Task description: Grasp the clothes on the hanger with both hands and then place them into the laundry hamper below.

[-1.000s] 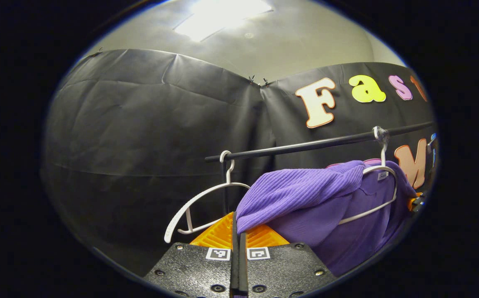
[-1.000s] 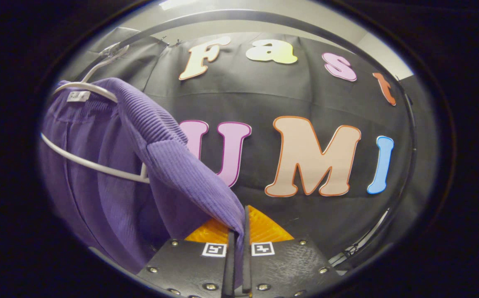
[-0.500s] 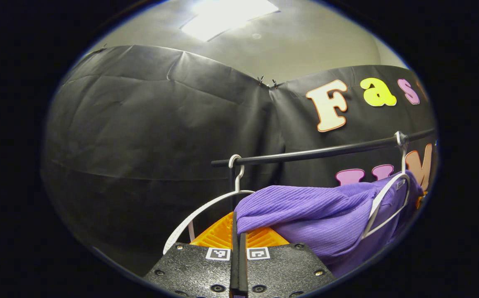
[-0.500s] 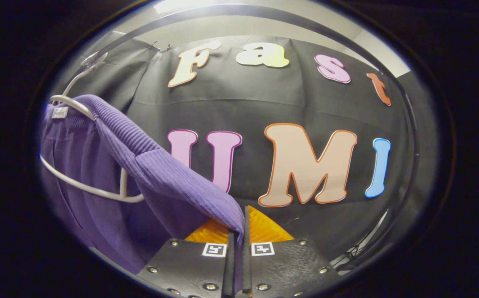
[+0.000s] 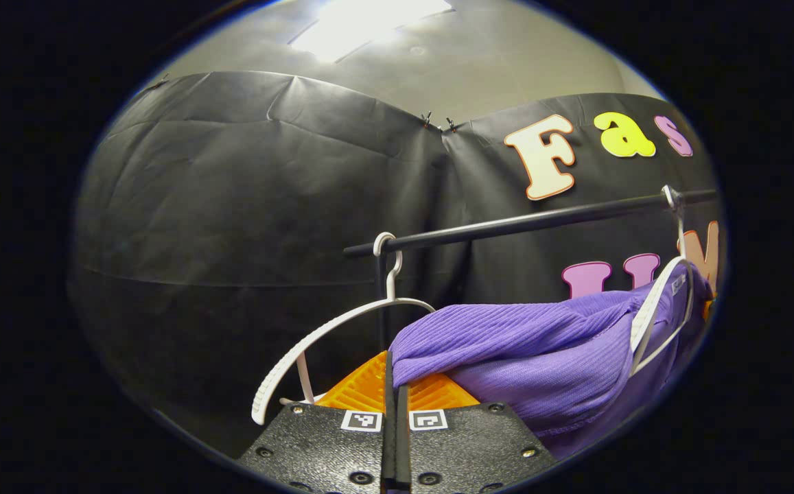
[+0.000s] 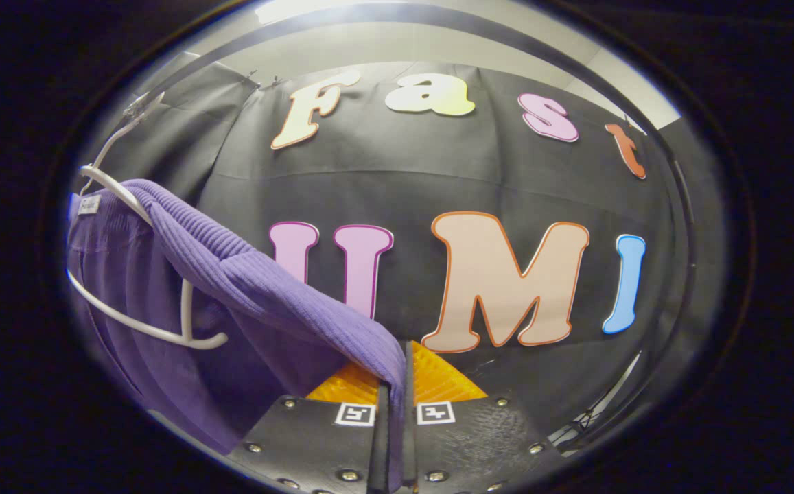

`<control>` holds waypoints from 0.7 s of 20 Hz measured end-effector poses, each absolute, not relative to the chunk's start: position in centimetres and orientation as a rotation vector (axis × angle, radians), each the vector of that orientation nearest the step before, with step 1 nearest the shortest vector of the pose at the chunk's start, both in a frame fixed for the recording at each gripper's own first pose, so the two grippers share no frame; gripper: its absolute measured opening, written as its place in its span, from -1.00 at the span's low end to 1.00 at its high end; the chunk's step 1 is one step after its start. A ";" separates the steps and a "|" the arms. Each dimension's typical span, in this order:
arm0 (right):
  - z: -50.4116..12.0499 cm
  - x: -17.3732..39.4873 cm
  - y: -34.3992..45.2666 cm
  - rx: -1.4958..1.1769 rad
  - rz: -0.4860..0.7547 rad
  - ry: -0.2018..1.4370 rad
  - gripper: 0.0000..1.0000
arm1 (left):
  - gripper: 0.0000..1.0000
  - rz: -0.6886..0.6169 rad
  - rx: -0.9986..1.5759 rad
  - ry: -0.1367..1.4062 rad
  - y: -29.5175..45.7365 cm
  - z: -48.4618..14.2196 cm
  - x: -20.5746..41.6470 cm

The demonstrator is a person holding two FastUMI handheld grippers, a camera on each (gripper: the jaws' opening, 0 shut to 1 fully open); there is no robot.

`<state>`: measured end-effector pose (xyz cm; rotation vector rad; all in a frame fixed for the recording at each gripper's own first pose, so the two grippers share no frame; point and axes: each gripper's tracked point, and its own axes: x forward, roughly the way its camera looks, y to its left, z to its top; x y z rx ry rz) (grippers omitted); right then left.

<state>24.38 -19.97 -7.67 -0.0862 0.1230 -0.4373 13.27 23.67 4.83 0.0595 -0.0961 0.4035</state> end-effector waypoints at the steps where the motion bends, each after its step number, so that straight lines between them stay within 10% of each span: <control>1: -7.7 24.4 -20.0 -0.085 -0.439 0.125 -0.85 | -0.99 0.405 0.061 -0.089 23.7 4.5 13.4; 14: -10.1 24.7 -20.0 -0.071 -0.439 0.188 -0.85 | -0.95 0.407 0.076 -0.014 23.3 0.3 13.5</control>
